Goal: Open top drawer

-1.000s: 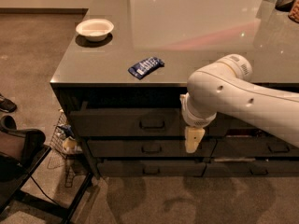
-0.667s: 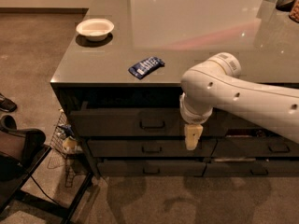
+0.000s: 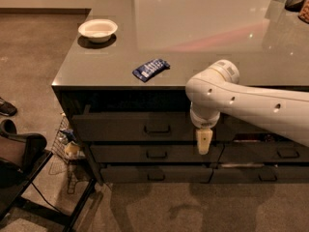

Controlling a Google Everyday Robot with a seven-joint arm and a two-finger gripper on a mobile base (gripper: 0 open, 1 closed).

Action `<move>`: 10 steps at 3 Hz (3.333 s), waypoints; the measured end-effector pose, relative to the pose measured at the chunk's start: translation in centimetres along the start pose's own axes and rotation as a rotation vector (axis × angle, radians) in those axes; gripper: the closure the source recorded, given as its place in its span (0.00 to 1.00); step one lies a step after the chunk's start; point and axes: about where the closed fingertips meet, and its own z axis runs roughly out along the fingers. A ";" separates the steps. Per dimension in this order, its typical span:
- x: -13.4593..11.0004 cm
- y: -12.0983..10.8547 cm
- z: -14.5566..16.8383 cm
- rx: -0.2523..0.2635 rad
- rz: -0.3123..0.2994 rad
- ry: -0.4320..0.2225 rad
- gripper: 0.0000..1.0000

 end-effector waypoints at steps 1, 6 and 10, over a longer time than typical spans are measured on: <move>0.6 0.6 1.4 -0.009 0.036 0.010 0.23; 1.1 7.1 -1.5 -0.052 0.181 -0.010 1.00; 1.0 10.9 -5.5 -0.063 0.250 -0.019 1.00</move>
Offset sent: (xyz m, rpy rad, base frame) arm -0.0377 -0.0064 -0.0475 0.0808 0.0516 -0.1642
